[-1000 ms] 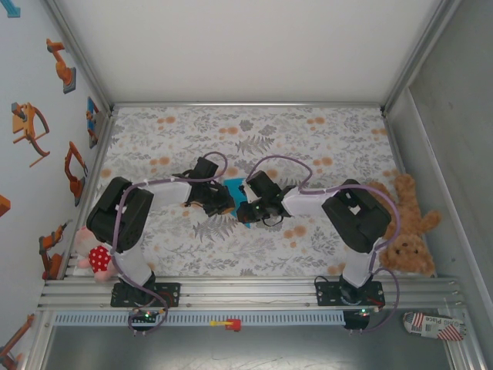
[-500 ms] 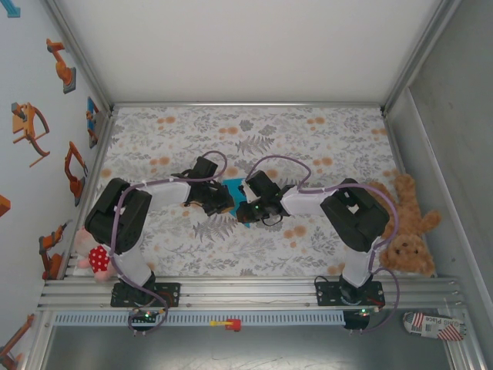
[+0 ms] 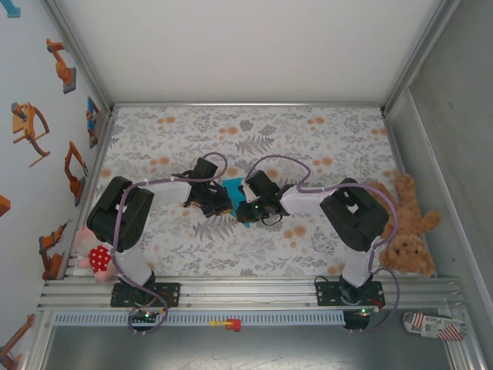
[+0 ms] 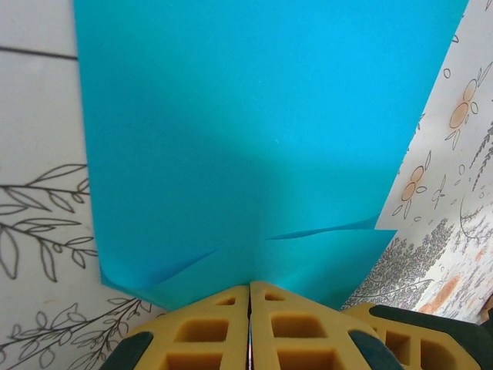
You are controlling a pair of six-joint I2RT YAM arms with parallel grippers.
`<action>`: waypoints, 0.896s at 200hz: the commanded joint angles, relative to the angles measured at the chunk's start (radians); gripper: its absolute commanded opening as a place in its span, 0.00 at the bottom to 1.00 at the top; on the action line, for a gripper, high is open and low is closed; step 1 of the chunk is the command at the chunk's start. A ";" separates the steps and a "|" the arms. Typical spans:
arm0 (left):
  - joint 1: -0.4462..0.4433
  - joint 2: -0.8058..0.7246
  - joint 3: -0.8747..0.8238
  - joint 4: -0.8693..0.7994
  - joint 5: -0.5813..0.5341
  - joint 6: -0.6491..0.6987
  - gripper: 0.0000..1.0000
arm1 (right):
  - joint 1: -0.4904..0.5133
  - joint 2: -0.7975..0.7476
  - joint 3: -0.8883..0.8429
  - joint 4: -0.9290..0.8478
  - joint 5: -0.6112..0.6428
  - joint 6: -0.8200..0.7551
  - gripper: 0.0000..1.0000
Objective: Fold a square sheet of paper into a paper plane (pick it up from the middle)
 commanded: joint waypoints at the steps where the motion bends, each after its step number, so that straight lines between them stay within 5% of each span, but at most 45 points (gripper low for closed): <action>1: 0.011 0.047 -0.010 -0.068 -0.057 0.032 0.09 | -0.004 -0.041 0.010 -0.048 0.005 -0.006 0.00; 179: 0.032 0.078 0.017 -0.129 -0.085 0.046 0.09 | -0.006 -0.136 -0.112 -0.146 0.028 -0.059 0.00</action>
